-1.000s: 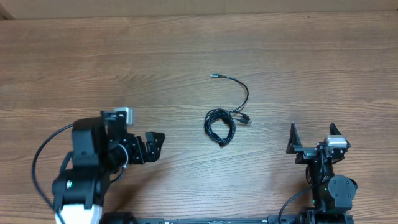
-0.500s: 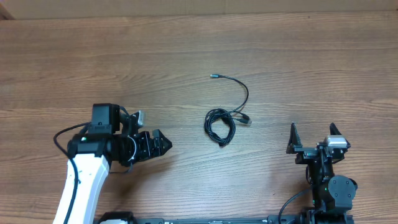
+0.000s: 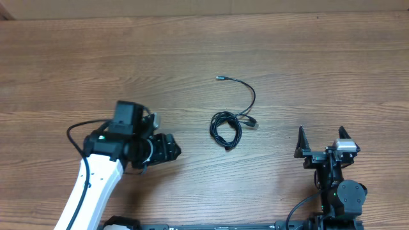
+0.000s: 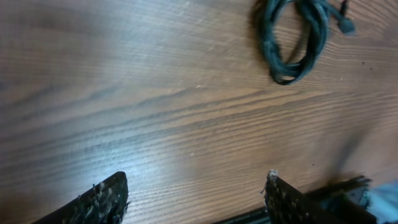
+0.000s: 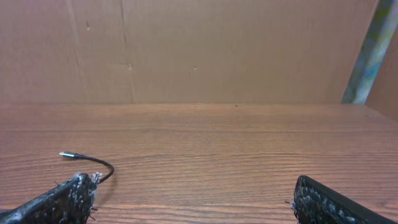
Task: Untangle cables
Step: 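Move the left gripper forward over the black cable bundle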
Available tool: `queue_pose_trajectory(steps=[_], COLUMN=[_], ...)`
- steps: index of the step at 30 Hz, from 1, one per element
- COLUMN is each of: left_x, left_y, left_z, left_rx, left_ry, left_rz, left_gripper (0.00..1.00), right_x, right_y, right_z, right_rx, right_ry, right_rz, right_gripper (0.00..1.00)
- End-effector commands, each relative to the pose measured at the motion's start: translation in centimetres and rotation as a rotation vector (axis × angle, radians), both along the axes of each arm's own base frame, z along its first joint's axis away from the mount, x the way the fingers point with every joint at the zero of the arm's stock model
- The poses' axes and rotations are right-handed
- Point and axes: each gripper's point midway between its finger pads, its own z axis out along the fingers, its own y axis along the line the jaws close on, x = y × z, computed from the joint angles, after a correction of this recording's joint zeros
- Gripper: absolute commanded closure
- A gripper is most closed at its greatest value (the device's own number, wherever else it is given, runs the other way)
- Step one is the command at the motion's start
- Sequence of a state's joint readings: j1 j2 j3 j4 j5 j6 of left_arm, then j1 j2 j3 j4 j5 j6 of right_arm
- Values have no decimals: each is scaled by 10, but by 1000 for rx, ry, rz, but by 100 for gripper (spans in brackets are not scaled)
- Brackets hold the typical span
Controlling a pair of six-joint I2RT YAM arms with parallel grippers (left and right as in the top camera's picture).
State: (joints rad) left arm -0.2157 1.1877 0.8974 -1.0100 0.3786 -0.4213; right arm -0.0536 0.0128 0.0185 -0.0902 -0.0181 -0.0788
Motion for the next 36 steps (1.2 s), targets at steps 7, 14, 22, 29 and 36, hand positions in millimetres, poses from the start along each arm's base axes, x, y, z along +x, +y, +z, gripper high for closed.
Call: queue_pose_trajectory(steps=[7,14,22,29,36], left_x=[33,44,70,94,116], left_y=[-31,-51,-49,-56,-69], left_z=[36,44,69,68,31], left_rx=[134,104,213,323,372], left_ry=[-216,-254,-262,-201,-162], left_rz=[53,37,16,-45,-133], left_gripper=[26,30,30,28,17], right_x=[0,0,0,0,0], right_y=[-4,-4,-4,-4,-4], right_z=[-1,-1,-1,-2,-1], right_rx=[-2,-2,-2,-2,-2], right_ry=[-5,-5,-5,-5,-5], right_rz=[-18,-18,-18,-18,-18], right_gripper=[0,0,0,0,0])
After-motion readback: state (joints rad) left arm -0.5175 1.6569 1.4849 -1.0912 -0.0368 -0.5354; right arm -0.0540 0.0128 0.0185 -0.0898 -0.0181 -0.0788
